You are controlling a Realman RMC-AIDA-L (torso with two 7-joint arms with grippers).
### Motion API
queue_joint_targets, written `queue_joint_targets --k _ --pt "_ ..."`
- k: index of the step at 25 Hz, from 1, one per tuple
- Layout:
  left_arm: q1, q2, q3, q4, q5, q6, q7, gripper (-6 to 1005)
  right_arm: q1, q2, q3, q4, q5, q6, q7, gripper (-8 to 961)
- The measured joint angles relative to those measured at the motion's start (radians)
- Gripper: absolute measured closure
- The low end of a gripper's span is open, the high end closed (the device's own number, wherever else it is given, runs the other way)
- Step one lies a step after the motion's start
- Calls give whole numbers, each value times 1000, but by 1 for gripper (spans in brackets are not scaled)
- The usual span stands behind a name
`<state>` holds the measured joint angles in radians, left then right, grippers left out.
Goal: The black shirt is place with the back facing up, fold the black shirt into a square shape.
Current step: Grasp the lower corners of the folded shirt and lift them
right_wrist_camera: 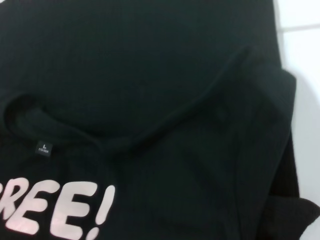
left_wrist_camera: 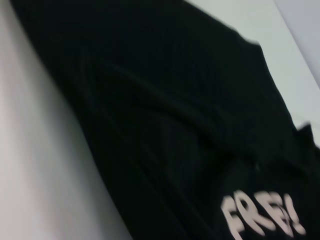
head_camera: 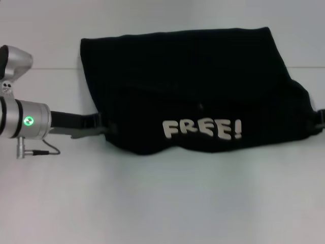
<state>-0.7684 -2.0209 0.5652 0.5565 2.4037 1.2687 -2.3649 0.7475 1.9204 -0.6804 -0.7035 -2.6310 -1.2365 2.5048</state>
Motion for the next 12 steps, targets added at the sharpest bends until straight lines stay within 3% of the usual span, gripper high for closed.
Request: queue_joint_targets --k 4,8,12 --pt "12 9 2 76 79 184 -34 865 -41 -3 -1 -98 -58 -148 63 897" --pt "43 7 4 147 150 382 -42 859 -94 29 2 -214 -139 -317 91 897" --pt "93 -14 28 236 187 548 -42 854 -157 65 0 -313 -167 -459 86 897"
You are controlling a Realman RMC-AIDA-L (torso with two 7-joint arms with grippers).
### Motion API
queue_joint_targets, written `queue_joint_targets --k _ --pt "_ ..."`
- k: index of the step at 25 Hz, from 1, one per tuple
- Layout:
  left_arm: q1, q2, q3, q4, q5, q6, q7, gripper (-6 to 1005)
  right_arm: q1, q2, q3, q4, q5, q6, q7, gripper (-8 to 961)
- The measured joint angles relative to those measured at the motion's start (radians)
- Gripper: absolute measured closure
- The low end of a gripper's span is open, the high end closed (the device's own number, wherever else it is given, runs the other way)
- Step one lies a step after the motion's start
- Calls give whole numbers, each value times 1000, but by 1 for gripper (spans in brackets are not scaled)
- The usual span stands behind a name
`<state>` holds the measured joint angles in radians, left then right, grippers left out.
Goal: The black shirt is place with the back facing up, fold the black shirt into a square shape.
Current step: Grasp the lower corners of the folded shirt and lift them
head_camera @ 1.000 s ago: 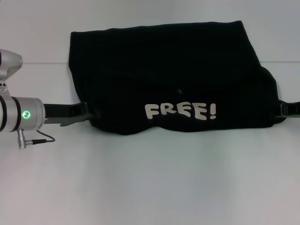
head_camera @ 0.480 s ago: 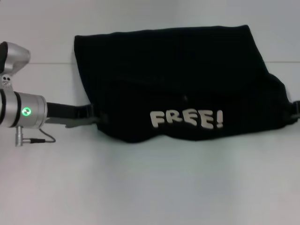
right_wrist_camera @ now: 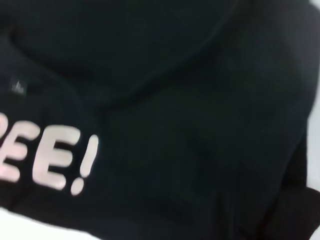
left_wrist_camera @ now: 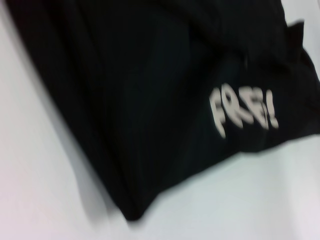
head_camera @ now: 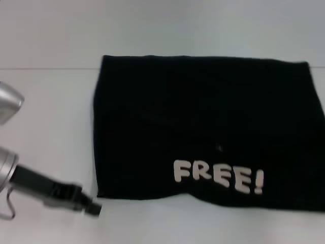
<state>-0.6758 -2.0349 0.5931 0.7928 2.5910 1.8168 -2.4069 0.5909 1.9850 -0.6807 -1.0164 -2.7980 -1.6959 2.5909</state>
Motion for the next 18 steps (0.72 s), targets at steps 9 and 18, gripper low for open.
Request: queue_joint_targets --k 9,18 --pt "49 -19 -28 81 -8 -15 5 841 -33 4 20 -2 23 9 -20 897" --pt "50 -49 -37 40 -25 -142 -15 828 0 -16 23 13 25 16 -11 896"
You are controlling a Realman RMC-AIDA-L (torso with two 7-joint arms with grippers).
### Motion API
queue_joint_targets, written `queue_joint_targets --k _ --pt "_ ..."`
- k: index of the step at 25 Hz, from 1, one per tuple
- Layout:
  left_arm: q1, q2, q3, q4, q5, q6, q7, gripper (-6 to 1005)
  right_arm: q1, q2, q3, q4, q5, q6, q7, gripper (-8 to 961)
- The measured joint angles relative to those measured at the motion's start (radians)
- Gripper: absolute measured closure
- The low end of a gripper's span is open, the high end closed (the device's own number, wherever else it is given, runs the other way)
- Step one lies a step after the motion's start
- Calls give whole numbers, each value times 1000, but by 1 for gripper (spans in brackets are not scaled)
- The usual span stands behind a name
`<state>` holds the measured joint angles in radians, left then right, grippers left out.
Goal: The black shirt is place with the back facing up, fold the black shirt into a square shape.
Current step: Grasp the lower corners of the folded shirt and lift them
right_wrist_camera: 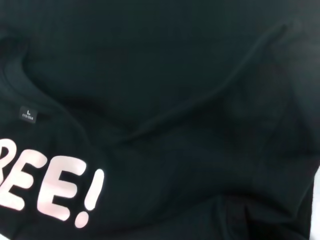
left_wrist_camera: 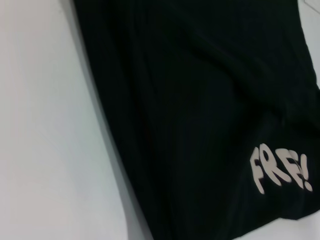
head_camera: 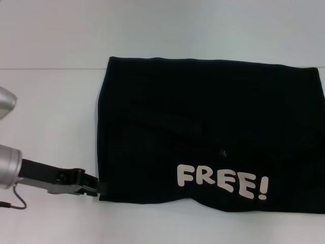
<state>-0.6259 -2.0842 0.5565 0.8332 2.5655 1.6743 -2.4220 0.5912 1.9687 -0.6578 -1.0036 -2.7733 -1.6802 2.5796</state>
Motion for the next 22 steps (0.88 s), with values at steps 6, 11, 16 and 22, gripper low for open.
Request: queue_joint_targets --k 6,11,16,22 --pt "-15 3 -3 -71 -11 -67 -10 688 4 -3 9 0 -2 -7 2 896" --pt "-25 4 -3 -84 -13 -84 -10 510 9 -4 10 0 -2 -8 2 896" --pt "-38 -1 5 -106 -13 -97 -11 344 12 -6 11 2 -2 -5 2 896" --pt "-57 -2 8 -151 -14 -109 -3 307 12 -10 14 4 -2 -4 2 896"
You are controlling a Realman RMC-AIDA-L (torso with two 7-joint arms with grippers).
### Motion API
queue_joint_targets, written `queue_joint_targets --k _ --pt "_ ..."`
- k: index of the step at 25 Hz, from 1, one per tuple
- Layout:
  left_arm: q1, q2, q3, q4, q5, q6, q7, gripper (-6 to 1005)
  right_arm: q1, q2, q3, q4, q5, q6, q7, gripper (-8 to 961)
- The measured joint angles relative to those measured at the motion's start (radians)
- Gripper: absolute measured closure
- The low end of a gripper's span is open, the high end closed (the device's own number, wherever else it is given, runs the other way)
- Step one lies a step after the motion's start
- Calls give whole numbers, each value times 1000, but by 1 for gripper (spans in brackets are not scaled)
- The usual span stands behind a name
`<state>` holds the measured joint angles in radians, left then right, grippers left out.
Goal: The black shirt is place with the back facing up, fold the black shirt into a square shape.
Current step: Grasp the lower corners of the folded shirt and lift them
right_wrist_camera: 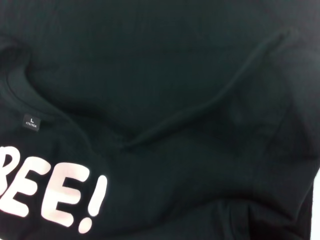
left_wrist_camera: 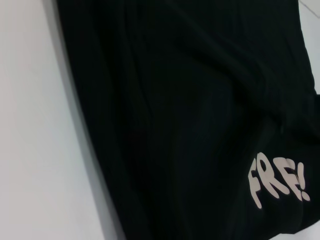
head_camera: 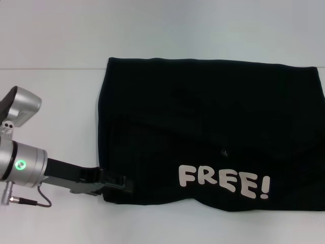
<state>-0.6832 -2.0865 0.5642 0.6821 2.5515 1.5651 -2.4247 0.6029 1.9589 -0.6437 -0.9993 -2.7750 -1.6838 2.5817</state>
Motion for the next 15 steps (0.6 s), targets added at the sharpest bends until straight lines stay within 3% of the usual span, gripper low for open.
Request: queue_joint_targets --k 8,15 --pt "-6 -6 15 -17 1 -62 -6 361 0 -2 6 1 4 1 0 896" --pt "10 7 -21 -3 -7 -50 -8 583 -2 -3 9 1 5 -1 -4 896"
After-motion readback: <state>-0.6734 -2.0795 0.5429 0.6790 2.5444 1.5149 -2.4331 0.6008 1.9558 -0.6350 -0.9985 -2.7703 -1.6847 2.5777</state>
